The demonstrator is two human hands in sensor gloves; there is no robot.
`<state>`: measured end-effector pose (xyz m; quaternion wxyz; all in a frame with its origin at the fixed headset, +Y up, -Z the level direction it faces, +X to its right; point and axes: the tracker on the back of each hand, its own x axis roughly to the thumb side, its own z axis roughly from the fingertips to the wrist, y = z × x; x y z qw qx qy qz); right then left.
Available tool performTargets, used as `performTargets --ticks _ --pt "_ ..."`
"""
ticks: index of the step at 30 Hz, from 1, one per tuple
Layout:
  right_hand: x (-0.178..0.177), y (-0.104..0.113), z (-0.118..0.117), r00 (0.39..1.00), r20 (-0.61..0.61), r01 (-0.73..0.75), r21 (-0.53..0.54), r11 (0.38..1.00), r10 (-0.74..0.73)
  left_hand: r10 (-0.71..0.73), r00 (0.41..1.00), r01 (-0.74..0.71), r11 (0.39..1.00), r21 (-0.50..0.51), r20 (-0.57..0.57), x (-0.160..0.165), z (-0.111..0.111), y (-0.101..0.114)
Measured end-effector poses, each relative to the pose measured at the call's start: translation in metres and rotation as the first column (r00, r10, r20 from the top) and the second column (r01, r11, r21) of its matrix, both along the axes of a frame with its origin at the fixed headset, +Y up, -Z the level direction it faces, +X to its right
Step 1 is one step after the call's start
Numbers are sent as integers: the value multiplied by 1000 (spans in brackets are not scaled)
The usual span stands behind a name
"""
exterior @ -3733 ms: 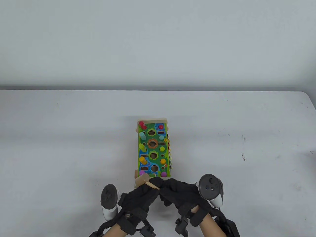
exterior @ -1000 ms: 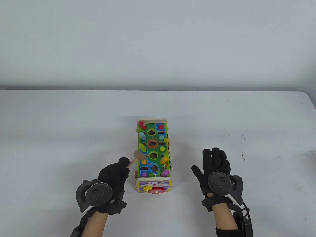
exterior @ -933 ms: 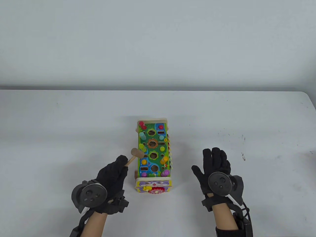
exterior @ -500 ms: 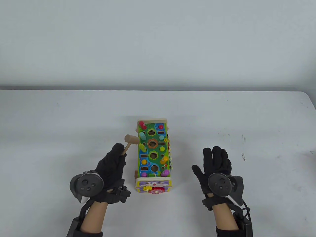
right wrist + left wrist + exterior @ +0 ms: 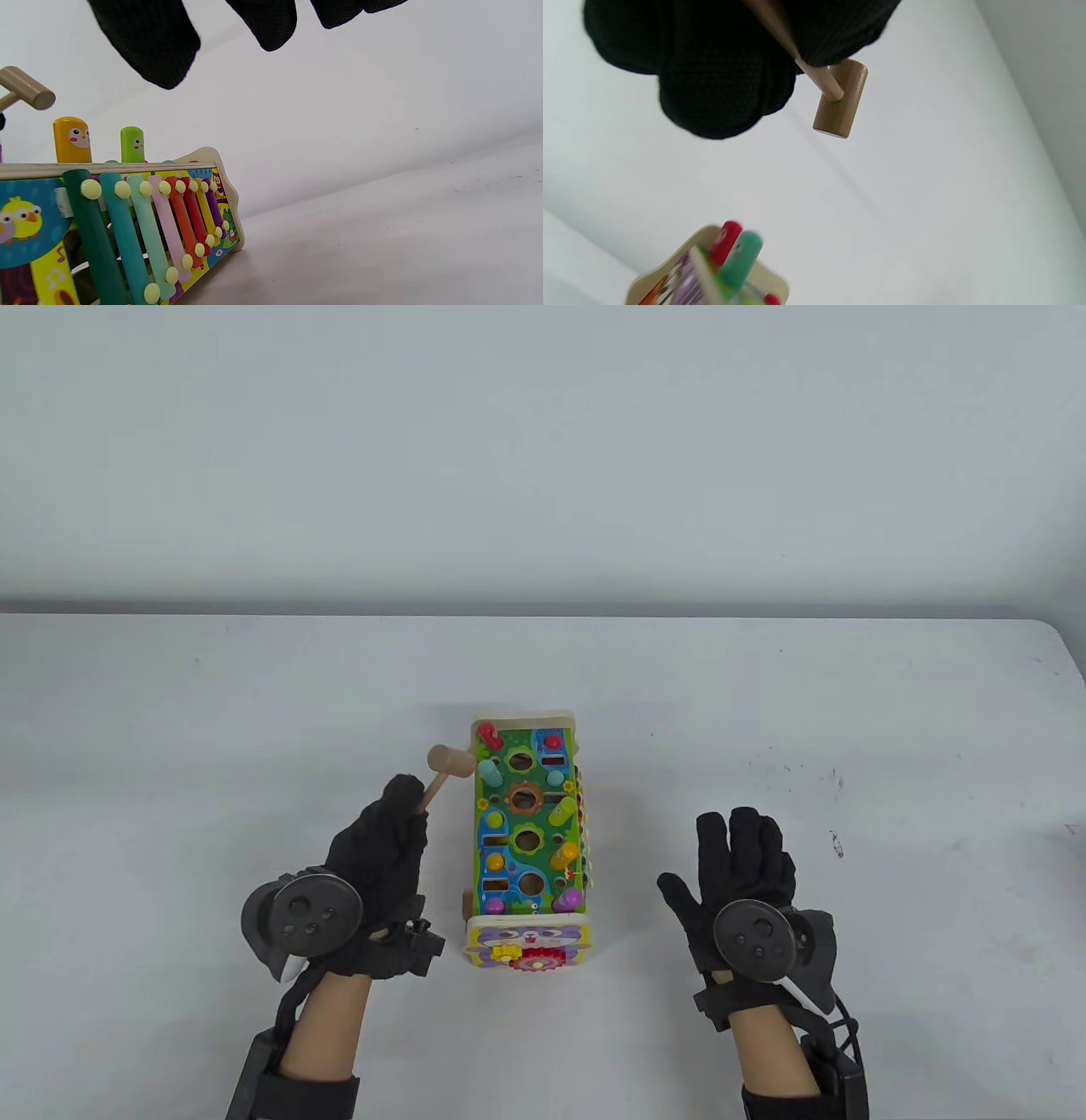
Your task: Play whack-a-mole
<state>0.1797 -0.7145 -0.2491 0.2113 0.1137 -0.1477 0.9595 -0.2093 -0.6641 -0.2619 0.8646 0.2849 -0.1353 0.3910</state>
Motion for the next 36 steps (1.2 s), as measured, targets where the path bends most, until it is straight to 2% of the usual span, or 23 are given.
performTargets --ticks 3,7,10,12,15,16,20,22,25,27,29,31,36 --pt "-1 1 1 1000 -5 1 6 1000 -1 7 1000 -7 1000 13 -10 0 -6 7" --pt "-1 1 1 1000 -8 2 10 1000 -2 -115 993 114 992 -53 -6 12 -20 3" --pt "-1 0 0 1000 -5 -1 0 1000 1 -212 977 211 969 -126 8 24 -34 -7" --pt "0 -1 -1 1000 -2 -3 -10 1000 3 -291 956 290 941 -174 17 32 -40 -14" --pt "1 -2 -2 1000 0 -8 -28 1000 8 -445 894 437 841 -318 52 40 -49 -22" --pt "0 -2 -2 1000 0 -8 -30 1000 8 -450 891 443 830 -339 63 38 -48 -21" --pt "0 0 -1 1000 0 -1 -21 1000 1 -218 976 212 958 -194 -10 26 -41 -7" --pt "0 1 0 1000 -3 2 -15 1000 -2 -101 994 97 989 -115 -33 19 -37 2" --pt "-1 2 1 1000 -7 5 -6 1000 -5 116 993 -116 993 -37 15 10 -33 11" --pt "-2 2 2 1000 -9 5 -2 1000 -5 211 977 -210 977 -26 26 8 -32 12" --pt "-2 3 2 1000 -10 8 4 1000 -8 211 977 -210 977 -36 16 8 -36 10" --pt "-2 3 2 1000 -10 9 7 1000 -9 152 988 -151 985 -78 2 11 -44 6" --pt "-3 3 2 1000 -12 -3 5 1000 3 -122 991 110 974 -199 -47 25 -68 -9"
